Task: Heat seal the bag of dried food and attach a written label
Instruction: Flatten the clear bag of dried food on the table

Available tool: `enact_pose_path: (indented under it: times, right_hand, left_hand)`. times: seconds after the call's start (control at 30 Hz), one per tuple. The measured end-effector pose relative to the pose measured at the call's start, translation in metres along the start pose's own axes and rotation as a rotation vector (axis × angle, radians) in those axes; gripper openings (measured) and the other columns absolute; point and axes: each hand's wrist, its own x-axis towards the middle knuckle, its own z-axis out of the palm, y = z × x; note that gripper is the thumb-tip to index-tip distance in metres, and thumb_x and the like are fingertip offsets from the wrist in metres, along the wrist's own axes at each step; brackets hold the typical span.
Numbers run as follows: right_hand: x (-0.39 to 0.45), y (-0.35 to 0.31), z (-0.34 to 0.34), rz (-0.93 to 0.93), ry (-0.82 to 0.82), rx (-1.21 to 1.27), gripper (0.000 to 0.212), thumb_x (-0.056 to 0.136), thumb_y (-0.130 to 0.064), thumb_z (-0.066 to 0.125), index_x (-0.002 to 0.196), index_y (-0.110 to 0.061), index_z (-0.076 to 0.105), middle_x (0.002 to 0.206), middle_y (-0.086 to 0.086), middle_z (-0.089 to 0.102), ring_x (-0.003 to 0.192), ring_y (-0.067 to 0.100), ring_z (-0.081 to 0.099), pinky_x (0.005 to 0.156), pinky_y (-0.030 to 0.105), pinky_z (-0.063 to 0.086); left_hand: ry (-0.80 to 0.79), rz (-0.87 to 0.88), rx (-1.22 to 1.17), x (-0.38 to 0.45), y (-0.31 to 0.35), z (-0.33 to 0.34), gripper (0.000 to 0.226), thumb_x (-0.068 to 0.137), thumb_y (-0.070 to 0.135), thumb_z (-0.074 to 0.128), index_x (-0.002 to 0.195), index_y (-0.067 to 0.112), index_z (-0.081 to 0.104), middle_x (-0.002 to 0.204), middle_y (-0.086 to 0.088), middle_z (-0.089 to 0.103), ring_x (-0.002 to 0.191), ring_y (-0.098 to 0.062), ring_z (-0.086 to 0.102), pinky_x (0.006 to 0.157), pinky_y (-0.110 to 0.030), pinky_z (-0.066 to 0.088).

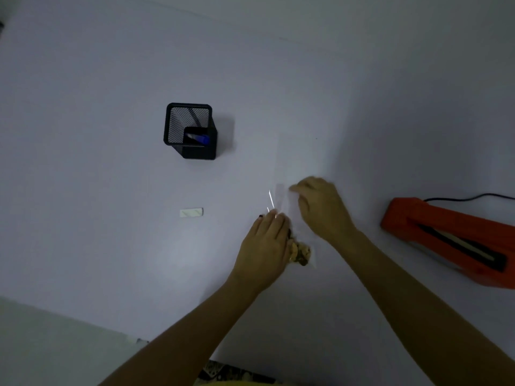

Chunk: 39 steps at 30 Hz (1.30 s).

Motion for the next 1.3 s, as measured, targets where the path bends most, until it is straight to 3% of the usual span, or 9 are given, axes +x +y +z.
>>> enact_pose_path:
  times: [0.1, 0.2, 0.37, 0.53, 0.63, 0.77, 0.9, 1.03, 1.3]
  right_hand:
    - [-0.013, -0.007, 0.012, -0.074, -0.091, 0.081, 0.026, 0.083, -0.002, 0.051, 0.099, -0.001, 0.072, 0.093, 0.015, 0.071, 0.082, 0.030, 0.065, 0.076, 0.039, 0.054]
    - [-0.003, -0.005, 0.018, -0.097, -0.136, 0.080, 0.026, 0.081, 0.000, 0.056, 0.102, -0.002, 0.071, 0.094, 0.014, 0.070, 0.085, 0.031, 0.063, 0.074, 0.045, 0.054]
    - [0.037, -0.003, 0.014, -0.116, -0.069, -0.042, 0.036, 0.079, 0.007, 0.052, 0.109, -0.002, 0.068, 0.095, 0.017, 0.067, 0.084, 0.035, 0.062, 0.075, 0.042, 0.048]
    - [0.072, 0.006, 0.009, -0.033, -0.026, -0.093, 0.036, 0.085, 0.007, 0.048, 0.114, -0.004, 0.067, 0.101, 0.018, 0.065, 0.086, 0.036, 0.059, 0.074, 0.050, 0.051]
    - [0.061, 0.004, 0.007, -0.037, -0.027, -0.070, 0.033, 0.088, 0.002, 0.047, 0.113, -0.005, 0.067, 0.103, 0.017, 0.066, 0.087, 0.035, 0.059, 0.075, 0.050, 0.051]
    - [0.018, -0.003, 0.014, -0.157, -0.118, 0.050, 0.032, 0.084, -0.001, 0.047, 0.100, -0.009, 0.073, 0.094, 0.013, 0.067, 0.083, 0.030, 0.059, 0.074, 0.041, 0.047]
    - [0.001, -0.001, 0.019, -0.231, -0.184, 0.076, 0.036, 0.085, -0.008, 0.042, 0.102, -0.012, 0.073, 0.091, 0.011, 0.066, 0.081, 0.027, 0.058, 0.072, 0.038, 0.046]
    - [0.040, 0.009, 0.019, -0.140, -0.060, 0.067, 0.035, 0.089, -0.005, 0.042, 0.110, -0.007, 0.070, 0.089, 0.015, 0.064, 0.076, 0.031, 0.058, 0.067, 0.044, 0.051]
    - [0.114, 0.021, 0.006, 0.094, 0.032, -0.064, 0.037, 0.089, -0.001, 0.047, 0.120, -0.009, 0.064, 0.100, 0.017, 0.062, 0.090, 0.035, 0.058, 0.081, 0.049, 0.050]
  left_hand:
    - [0.039, 0.009, 0.004, 0.001, 0.002, 0.003, 0.035, 0.093, 0.023, 0.048, 0.114, 0.001, 0.065, 0.114, -0.015, 0.068, 0.102, -0.028, 0.064, 0.092, -0.037, 0.052]
    - [0.032, 0.017, 0.015, 0.000, 0.003, 0.006, 0.036, 0.093, 0.022, 0.047, 0.115, 0.000, 0.065, 0.115, -0.017, 0.068, 0.106, -0.030, 0.064, 0.096, -0.039, 0.051]
    - [-0.002, -0.028, -0.006, 0.000, 0.005, 0.004, 0.039, 0.095, 0.023, 0.044, 0.121, 0.000, 0.061, 0.121, -0.016, 0.065, 0.113, -0.028, 0.061, 0.103, -0.038, 0.045]
    - [-0.030, -0.143, -0.092, -0.001, 0.005, -0.005, 0.045, 0.090, 0.029, 0.055, 0.124, 0.000, 0.054, 0.125, -0.016, 0.059, 0.107, -0.024, 0.060, 0.097, -0.033, 0.050]
    - [-0.038, -0.136, -0.058, -0.002, 0.001, -0.006, 0.042, 0.089, 0.030, 0.056, 0.119, 0.001, 0.058, 0.123, -0.014, 0.061, 0.109, -0.025, 0.060, 0.102, -0.037, 0.045]
    - [-0.017, -0.118, -0.042, -0.003, -0.002, -0.007, 0.034, 0.089, 0.029, 0.056, 0.111, 0.005, 0.063, 0.112, -0.011, 0.065, 0.101, -0.027, 0.060, 0.095, -0.037, 0.049]
    - [-0.020, -0.102, -0.050, -0.003, -0.001, -0.006, 0.035, 0.088, 0.026, 0.054, 0.113, 0.004, 0.063, 0.112, -0.013, 0.066, 0.101, -0.026, 0.061, 0.103, -0.040, 0.044]
    - [-0.023, -0.113, -0.060, -0.002, 0.001, -0.009, 0.039, 0.087, 0.028, 0.054, 0.113, 0.001, 0.064, 0.114, -0.014, 0.067, 0.105, -0.025, 0.063, 0.102, -0.033, 0.045]
    - [-0.057, -0.150, -0.066, 0.000, 0.004, -0.019, 0.046, 0.087, 0.034, 0.049, 0.117, 0.003, 0.062, 0.117, -0.010, 0.066, 0.105, -0.022, 0.064, 0.094, -0.028, 0.050]
